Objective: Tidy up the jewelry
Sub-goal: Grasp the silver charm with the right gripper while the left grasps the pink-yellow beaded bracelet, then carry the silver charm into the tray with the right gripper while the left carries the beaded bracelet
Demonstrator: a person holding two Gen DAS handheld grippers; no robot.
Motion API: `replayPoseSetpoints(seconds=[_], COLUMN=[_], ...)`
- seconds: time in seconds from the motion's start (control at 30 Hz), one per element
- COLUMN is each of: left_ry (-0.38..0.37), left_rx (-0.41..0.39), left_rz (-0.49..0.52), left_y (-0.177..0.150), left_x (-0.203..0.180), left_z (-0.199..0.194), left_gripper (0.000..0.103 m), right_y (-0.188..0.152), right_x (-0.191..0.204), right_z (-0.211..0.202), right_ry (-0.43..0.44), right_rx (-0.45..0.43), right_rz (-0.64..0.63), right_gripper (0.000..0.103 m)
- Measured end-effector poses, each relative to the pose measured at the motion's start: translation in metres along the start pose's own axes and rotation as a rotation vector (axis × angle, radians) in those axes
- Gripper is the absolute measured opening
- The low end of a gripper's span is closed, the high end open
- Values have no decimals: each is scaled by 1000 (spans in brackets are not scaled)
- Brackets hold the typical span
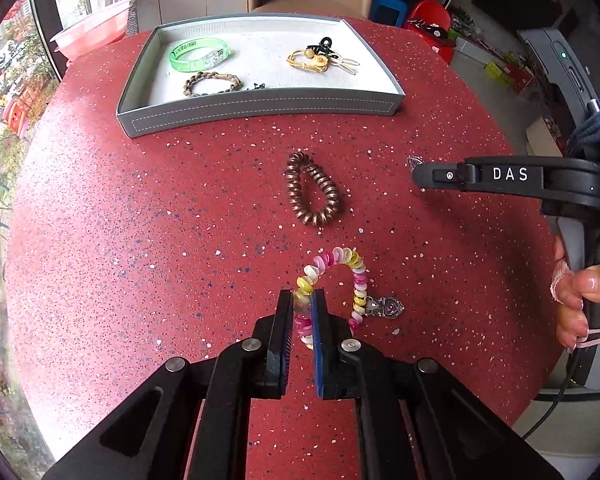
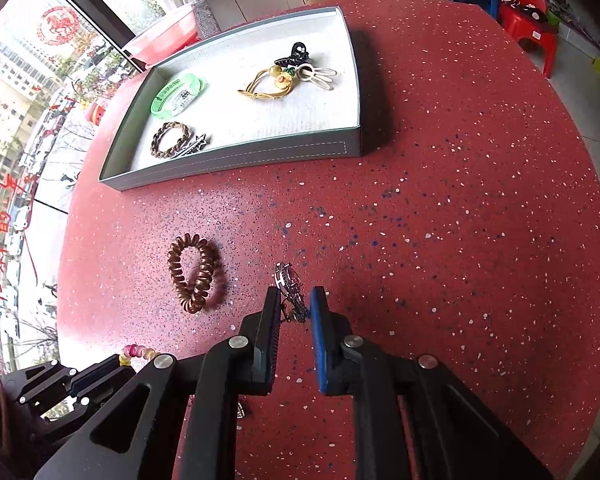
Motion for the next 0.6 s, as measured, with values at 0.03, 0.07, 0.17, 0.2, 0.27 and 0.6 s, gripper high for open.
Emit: replayPoseSetpoints(seconds=[0.03, 0.07, 0.17, 0.2, 0.27, 0.6], left_ry=[-4, -6, -8, -9, -8, 11], left_rx=[-6, -12, -27, -32, -42, -121], left_rz=[-5, -8, -18, -22, -30, -89], left_y=[2, 1, 6, 7, 12, 55], left_x=[0, 6, 17, 23, 34, 56], left_z=[-3, -8, -18, -19, -21, -23], left_gripper=[27, 27, 27, 27, 27, 27], right_y=[0, 0, 2, 3, 6, 39], right_x=[0, -1, 0, 1, 4, 11], right_z=[-3, -6, -14, -16, -19, -26], right_ry=[4, 8, 25, 30, 40, 79], right_rx=[-3, -5, -9, -12, -18, -54], right_rz=[3, 6, 15, 17, 20, 26], right_gripper=[16, 16, 16, 16, 16, 16])
Point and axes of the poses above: each gripper's, at about its wrist camera, not at the fingertips, and z roughly the way its jaws point, x to its left, y to its top, the point moved 2 cm from there along z, roughly the way its jaws point, and after that the axes turned 13 degrees about -x, right-handed, at the moved point
